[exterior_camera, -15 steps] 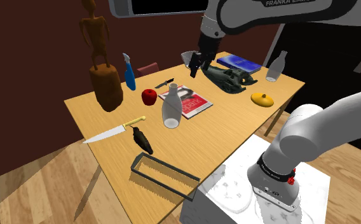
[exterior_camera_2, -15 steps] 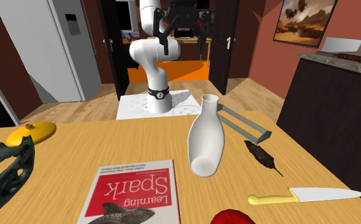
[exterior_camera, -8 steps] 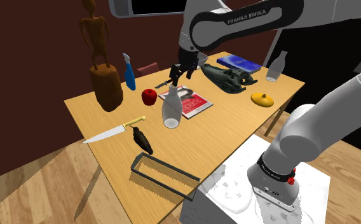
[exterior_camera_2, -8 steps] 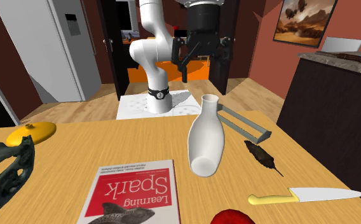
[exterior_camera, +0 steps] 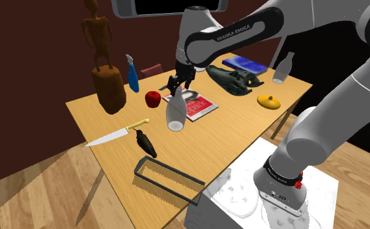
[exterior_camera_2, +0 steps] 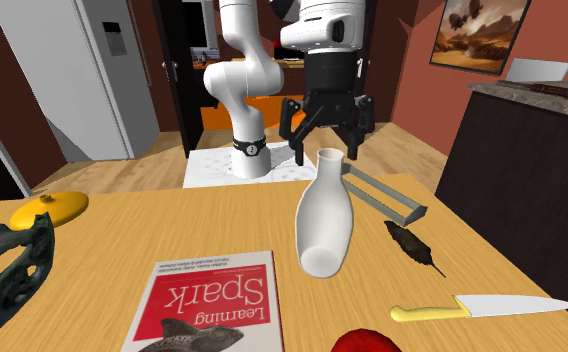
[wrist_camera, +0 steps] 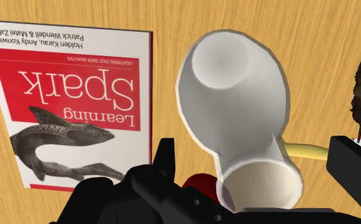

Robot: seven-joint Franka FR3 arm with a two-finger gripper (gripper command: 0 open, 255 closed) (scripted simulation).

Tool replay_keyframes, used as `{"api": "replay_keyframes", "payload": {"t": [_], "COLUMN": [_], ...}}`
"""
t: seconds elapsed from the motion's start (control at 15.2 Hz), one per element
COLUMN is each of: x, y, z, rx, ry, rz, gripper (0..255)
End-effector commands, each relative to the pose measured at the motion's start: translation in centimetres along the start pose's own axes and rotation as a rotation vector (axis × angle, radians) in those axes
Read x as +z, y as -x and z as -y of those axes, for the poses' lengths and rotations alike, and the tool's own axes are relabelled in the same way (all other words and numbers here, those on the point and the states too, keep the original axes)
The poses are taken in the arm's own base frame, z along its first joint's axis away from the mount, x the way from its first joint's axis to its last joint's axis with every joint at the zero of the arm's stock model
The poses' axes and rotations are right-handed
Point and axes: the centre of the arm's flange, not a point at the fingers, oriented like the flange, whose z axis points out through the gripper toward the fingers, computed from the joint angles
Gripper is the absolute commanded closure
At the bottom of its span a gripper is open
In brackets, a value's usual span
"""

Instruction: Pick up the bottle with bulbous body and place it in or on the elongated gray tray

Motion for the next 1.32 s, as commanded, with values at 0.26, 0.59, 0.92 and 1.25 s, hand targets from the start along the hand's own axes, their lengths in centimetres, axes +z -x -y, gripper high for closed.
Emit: {"api": "replay_keyframes", "payload": {"t": [0.26,0.59,0.92,1.25], "x": [1.44,1.43,1.43,0.91], "y": [-0.05,-0.05,-0.04,-0.13], "z": [0.23,0.23,0.24,0.22], "rx": [0.0,0.0,0.0,0.0], "ry": [0.0,0.0,0.0,0.0], "rz": [-0.001,-0.001,0.0,-0.001], "gripper": [0,255,255,255]}}
